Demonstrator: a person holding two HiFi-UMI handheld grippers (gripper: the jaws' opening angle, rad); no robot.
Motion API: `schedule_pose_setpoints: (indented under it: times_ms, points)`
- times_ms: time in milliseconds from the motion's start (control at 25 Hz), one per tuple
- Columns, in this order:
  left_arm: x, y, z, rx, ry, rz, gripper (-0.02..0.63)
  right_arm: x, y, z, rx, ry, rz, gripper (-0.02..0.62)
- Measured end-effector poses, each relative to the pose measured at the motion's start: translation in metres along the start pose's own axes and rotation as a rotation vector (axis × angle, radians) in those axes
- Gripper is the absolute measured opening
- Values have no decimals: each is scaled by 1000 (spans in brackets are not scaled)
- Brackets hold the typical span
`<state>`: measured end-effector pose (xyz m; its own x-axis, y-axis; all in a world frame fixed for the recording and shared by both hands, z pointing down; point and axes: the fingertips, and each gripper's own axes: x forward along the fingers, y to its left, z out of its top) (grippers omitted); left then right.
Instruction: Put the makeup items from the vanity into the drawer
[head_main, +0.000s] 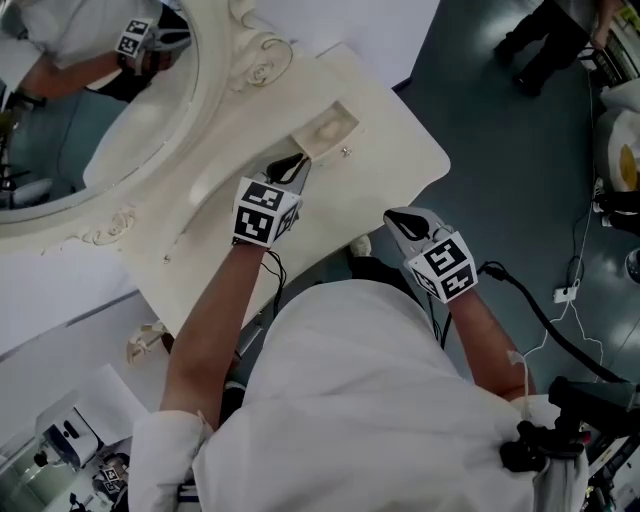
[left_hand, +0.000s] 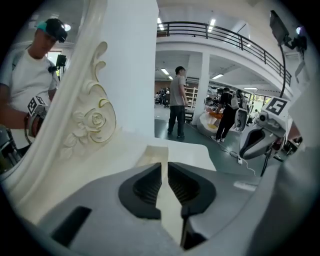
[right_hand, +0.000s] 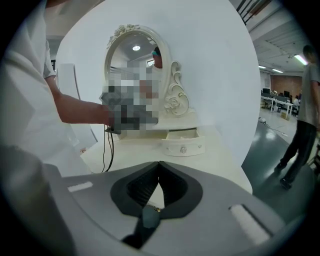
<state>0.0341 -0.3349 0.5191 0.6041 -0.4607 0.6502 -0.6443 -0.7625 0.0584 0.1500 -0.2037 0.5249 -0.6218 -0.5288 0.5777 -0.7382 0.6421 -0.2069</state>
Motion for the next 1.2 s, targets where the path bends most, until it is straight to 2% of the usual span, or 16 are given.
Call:
schedule_pose_setpoints:
  times_ms: [160, 400, 720, 960, 1200]
  points:
    - [-48, -14, -24, -39, -35, -18, 2, 1, 32, 0, -20, 1, -1, 2]
    - [-124, -53, -70, -91, -81, -93, 2, 1, 90, 0, -66, 1, 0, 2]
    - [-215, -100, -120, -162, -149, -143, 2, -7, 163, -14, -91, 8, 7, 2]
    - [-262, -122, -152, -170, -181, -158, 2, -6, 215, -31, -99, 14, 10, 0]
    - [-292, -140, -182, -149, -178, -171, 2, -4, 253, -39, -113, 20, 19, 0]
